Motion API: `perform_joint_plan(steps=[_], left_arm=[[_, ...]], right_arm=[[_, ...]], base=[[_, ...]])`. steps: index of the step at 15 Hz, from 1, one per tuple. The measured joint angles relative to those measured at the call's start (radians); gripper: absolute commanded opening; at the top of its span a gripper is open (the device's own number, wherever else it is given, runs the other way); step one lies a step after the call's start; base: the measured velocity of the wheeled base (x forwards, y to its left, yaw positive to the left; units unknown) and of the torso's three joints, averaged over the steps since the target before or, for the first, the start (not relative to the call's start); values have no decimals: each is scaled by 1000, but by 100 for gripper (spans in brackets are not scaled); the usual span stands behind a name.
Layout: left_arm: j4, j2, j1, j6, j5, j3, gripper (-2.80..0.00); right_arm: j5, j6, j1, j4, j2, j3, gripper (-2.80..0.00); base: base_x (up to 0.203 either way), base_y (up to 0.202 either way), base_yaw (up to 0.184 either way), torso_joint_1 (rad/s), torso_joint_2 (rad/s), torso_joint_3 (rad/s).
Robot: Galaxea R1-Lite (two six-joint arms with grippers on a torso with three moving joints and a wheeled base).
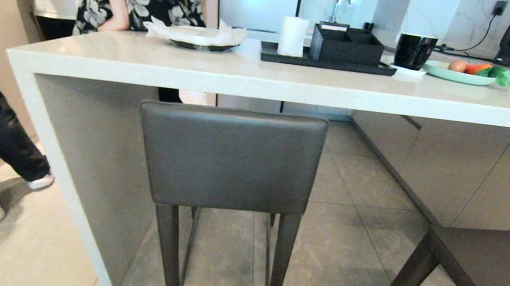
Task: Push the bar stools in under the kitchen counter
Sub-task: Pull the gray chair out from under the dining table
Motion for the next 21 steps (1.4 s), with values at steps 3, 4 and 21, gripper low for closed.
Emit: perform_joint_plan(steps=[3,4,21], left_arm=[[0,0,0,0,0,0,-280],[0,0,0,0,0,0,-280],[0,0,0,0,0,0,-280]], right_arm=[[0,0,0,0,0,0,-280],[0,0,0,1,0,0,-280],[0,0,0,1,0,0,-280]], base=[[0,0,0,0,0,0],[0,0,0,0,0,0],[0,68,-1,1,1,1]])
